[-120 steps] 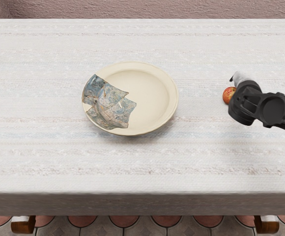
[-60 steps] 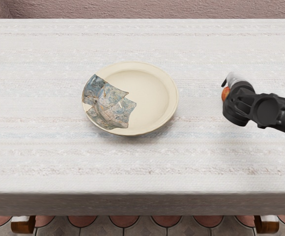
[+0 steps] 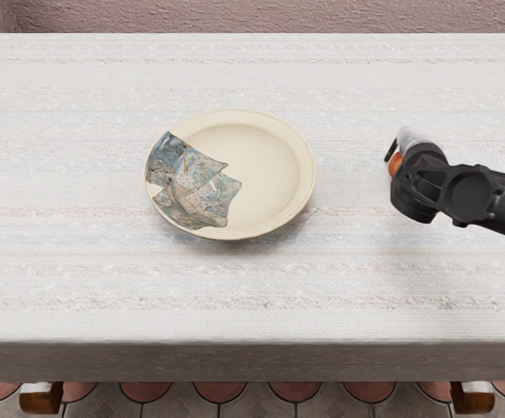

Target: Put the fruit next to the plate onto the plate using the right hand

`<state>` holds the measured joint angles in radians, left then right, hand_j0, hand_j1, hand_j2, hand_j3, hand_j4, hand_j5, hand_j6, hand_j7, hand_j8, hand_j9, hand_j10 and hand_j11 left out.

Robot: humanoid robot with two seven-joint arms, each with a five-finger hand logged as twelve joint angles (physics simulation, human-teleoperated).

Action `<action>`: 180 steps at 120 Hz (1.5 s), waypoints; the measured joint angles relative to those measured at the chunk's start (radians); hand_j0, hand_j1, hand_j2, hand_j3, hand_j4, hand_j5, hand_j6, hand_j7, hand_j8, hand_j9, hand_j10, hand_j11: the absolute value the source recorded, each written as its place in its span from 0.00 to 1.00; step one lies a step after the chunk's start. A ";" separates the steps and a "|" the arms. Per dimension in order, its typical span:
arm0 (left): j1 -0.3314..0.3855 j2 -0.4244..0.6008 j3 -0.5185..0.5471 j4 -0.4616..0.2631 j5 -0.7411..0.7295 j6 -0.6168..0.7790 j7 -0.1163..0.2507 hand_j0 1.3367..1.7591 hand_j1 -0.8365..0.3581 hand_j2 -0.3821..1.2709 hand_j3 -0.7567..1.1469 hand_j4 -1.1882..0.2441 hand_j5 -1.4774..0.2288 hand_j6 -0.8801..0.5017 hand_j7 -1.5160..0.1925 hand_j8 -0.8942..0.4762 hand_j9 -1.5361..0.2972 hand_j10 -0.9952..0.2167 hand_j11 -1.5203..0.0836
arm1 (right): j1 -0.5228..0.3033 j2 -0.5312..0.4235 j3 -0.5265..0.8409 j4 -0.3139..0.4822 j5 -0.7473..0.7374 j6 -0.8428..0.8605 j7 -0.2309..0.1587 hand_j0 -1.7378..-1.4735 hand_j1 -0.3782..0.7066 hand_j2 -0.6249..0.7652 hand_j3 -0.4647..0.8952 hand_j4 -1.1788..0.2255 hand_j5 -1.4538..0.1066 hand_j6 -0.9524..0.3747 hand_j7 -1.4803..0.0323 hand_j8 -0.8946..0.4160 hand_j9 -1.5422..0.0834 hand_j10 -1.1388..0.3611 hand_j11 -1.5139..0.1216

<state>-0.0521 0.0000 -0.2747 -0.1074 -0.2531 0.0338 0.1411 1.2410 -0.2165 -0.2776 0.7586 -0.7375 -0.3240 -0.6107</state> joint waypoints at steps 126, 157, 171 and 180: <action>0.000 0.000 0.000 0.000 0.000 0.000 0.000 0.76 0.99 0.23 0.40 0.83 0.87 0.64 0.89 0.65 0.84 0.82 0.95 | 0.310 -0.035 0.095 0.427 0.033 0.000 0.000 0.32 0.63 0.59 0.34 0.37 0.34 0.40 0.39 0.42 0.38 0.37 0.37; 0.000 0.000 0.000 0.000 0.000 0.000 0.000 0.76 0.99 0.23 0.40 0.83 0.87 0.64 0.89 0.65 0.84 0.82 0.95 | 0.310 0.126 0.128 0.361 0.036 0.000 0.000 0.32 0.63 0.59 0.34 0.37 0.32 0.40 0.38 0.43 0.37 0.37 0.36; 0.000 0.000 0.000 0.000 0.000 0.000 0.000 0.76 0.99 0.23 0.40 0.83 0.87 0.64 0.89 0.65 0.84 0.82 0.95 | 0.304 0.185 0.137 0.319 0.034 0.003 0.000 0.32 0.64 0.59 0.34 0.36 0.30 0.42 0.36 0.45 0.35 0.38 0.34; 0.000 0.000 0.000 0.000 0.000 0.000 0.000 0.76 0.99 0.23 0.40 0.83 0.87 0.64 0.89 0.65 0.84 0.82 0.95 | 0.294 0.201 0.136 0.284 0.026 0.002 0.000 0.33 0.64 0.58 0.34 0.34 0.30 0.42 0.35 0.45 0.34 0.39 0.33</action>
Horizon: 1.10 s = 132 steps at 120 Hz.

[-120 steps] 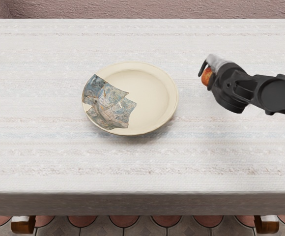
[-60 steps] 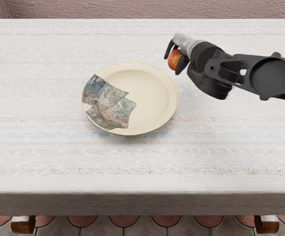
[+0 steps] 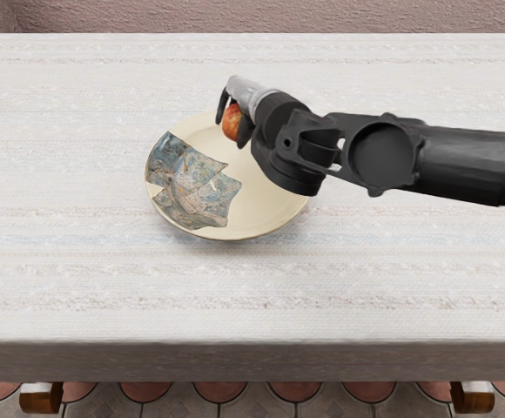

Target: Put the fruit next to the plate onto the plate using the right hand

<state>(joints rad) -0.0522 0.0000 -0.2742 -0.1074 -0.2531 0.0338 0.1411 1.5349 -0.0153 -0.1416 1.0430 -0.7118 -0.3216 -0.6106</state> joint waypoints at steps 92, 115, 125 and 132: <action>0.000 0.000 0.000 0.000 0.000 0.000 0.000 0.76 0.99 0.23 0.40 0.83 0.87 0.64 0.89 0.65 0.84 0.82 0.95 | -0.104 0.015 0.251 -0.045 0.203 0.127 0.000 0.30 0.07 0.46 0.34 0.80 0.88 0.70 0.93 0.67 0.90 0.73 0.88; 0.000 0.000 0.000 0.000 0.000 0.000 0.000 0.76 0.99 0.23 0.40 0.83 0.87 0.64 0.89 0.65 0.84 0.82 0.95 | -0.270 -0.193 0.572 -0.021 0.724 0.709 0.000 0.30 0.04 0.45 0.34 0.82 0.91 0.71 0.96 0.68 0.93 0.75 0.91; 0.000 0.000 0.000 0.000 0.000 0.000 0.000 0.76 0.99 0.23 0.40 0.83 0.87 0.64 0.89 0.65 0.84 0.82 0.95 | -0.381 -0.347 0.601 -0.011 0.873 0.832 0.000 0.30 0.04 0.45 0.34 0.83 0.92 0.71 0.97 0.68 0.94 0.75 0.91; 0.000 0.000 0.000 0.000 0.000 0.000 0.000 0.76 0.99 0.23 0.40 0.83 0.87 0.64 0.89 0.65 0.84 0.82 0.95 | -0.436 -0.454 0.585 -0.008 0.926 0.875 0.000 0.30 0.04 0.45 0.34 0.83 0.92 0.71 0.97 0.68 0.94 0.75 0.92</action>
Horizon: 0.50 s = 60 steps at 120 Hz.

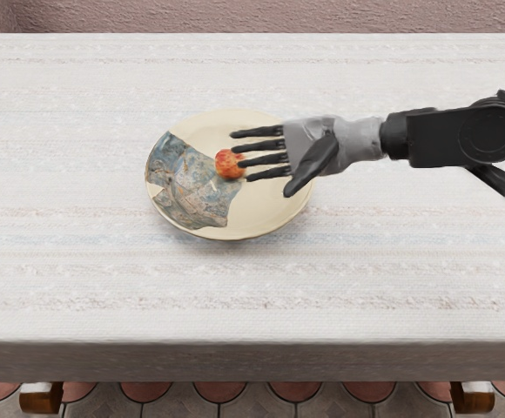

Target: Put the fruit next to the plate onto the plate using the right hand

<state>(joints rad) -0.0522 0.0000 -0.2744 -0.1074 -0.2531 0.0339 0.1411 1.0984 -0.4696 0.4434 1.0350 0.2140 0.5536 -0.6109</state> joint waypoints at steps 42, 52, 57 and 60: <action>0.000 0.000 0.000 0.001 0.000 0.000 0.000 0.76 0.99 0.23 0.40 0.83 0.87 0.64 0.89 0.65 0.84 0.82 0.95 | -0.115 -0.363 -0.044 -0.005 0.107 0.056 0.000 0.30 0.03 0.45 0.34 0.84 0.93 0.72 0.98 0.68 0.95 0.76 0.92; 0.002 0.000 0.000 0.003 0.000 0.000 0.000 0.76 0.99 0.23 0.40 0.83 0.87 0.64 0.89 0.65 0.84 0.82 0.95 | -0.133 -0.431 -0.044 -0.012 0.111 0.057 0.000 0.30 0.03 0.45 0.34 0.84 0.93 0.72 0.98 0.68 0.95 0.76 0.92; 0.002 0.000 0.000 0.004 0.000 0.000 0.000 0.76 0.99 0.23 0.40 0.83 0.87 0.64 0.89 0.65 0.84 0.82 0.95 | -0.141 -0.459 -0.045 -0.019 0.112 0.057 0.000 0.30 0.03 0.45 0.34 0.84 0.93 0.72 0.98 0.68 0.95 0.76 0.92; 0.001 0.000 0.000 0.005 0.000 0.001 0.000 0.76 0.99 0.23 0.40 0.83 0.87 0.64 0.89 0.65 0.84 0.82 0.95 | -0.145 -0.473 -0.045 -0.022 0.112 0.057 0.000 0.30 0.03 0.45 0.34 0.84 0.93 0.72 0.98 0.68 0.95 0.76 0.93</action>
<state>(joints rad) -0.0513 0.0000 -0.2741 -0.1027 -0.2531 0.0345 0.1410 0.9530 -0.9428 0.3987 1.0129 0.3262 0.6111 -0.6109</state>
